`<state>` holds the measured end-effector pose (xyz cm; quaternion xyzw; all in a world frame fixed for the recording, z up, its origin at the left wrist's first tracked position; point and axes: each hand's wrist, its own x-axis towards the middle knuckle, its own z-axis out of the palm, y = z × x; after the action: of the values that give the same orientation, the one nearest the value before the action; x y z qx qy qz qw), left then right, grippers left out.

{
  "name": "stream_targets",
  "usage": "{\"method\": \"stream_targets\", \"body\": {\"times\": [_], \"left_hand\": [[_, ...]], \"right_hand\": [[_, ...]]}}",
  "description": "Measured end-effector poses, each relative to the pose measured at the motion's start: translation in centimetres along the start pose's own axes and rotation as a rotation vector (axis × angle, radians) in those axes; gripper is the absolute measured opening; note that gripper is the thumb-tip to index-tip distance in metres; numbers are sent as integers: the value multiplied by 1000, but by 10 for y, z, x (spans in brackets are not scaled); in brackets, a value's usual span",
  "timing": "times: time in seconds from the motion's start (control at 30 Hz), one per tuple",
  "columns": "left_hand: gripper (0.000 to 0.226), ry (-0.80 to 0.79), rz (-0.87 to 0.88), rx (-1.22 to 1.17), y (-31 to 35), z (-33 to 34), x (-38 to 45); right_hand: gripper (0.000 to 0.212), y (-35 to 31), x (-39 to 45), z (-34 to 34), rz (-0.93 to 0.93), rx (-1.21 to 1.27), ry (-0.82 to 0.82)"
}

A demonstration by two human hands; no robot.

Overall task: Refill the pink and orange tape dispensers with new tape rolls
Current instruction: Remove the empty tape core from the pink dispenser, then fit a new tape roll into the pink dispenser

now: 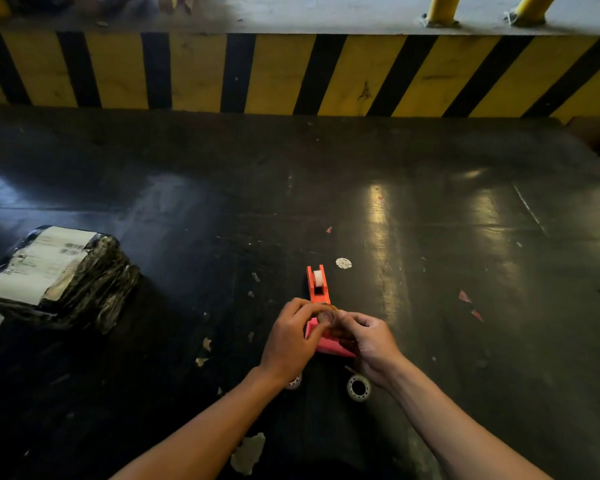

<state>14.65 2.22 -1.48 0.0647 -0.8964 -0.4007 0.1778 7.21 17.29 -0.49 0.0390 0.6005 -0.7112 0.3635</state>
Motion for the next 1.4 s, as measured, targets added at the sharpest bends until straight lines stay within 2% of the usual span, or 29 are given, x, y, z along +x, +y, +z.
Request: {"method": "stream_targets", "body": {"times": [0.07,0.17,0.23,0.3,0.4,0.5,0.63,0.73,0.87,1.0,1.07,1.13,1.23,1.4], "left_hand": [[26,-5,-6,-25,0,-1,1],[25,6,-24,-67,2,-2,3],[25,18,-41,-89,1,-3,2],[25,21,-65,-106,-1,-3,2],[25,29,-97,-131,-5,-2,0],[26,22,-124,-140,-8,1,-3],[25,12,-141,-142,-11,3,-5],[24,4,-150,-138,-11,3,-4],[24,0,-154,-129,-12,2,-5],[22,8,-175,-117,-15,2,-8],[22,9,-182,-107,-17,1,-10],[22,-7,-194,-93,-19,1,-12],[21,-28,-227,-92,-20,1,-13],[22,-19,-269,-179,-9,-7,-8]], "right_hand": [[19,0,2,-1,2,4,54],[12,-2,9,-10,-92,-90,235],[9,-6,14,-27,-223,-465,385],[8,-7,15,-48,-309,-900,464],[15,2,8,-73,-281,-1333,375],[19,11,0,-83,-295,-1488,298],[21,10,-8,-77,-400,-1439,351],[22,7,-15,-61,-398,-1352,352],[36,17,-25,-39,-310,-1441,183],[73,39,-31,-34,-149,-1586,-24],[79,44,-31,-35,-102,-1617,-84],[68,43,-27,-37,-102,-1646,-135],[37,36,-23,-37,-176,-1602,-166],[23,9,-17,-33,-429,-1216,-132]]}}
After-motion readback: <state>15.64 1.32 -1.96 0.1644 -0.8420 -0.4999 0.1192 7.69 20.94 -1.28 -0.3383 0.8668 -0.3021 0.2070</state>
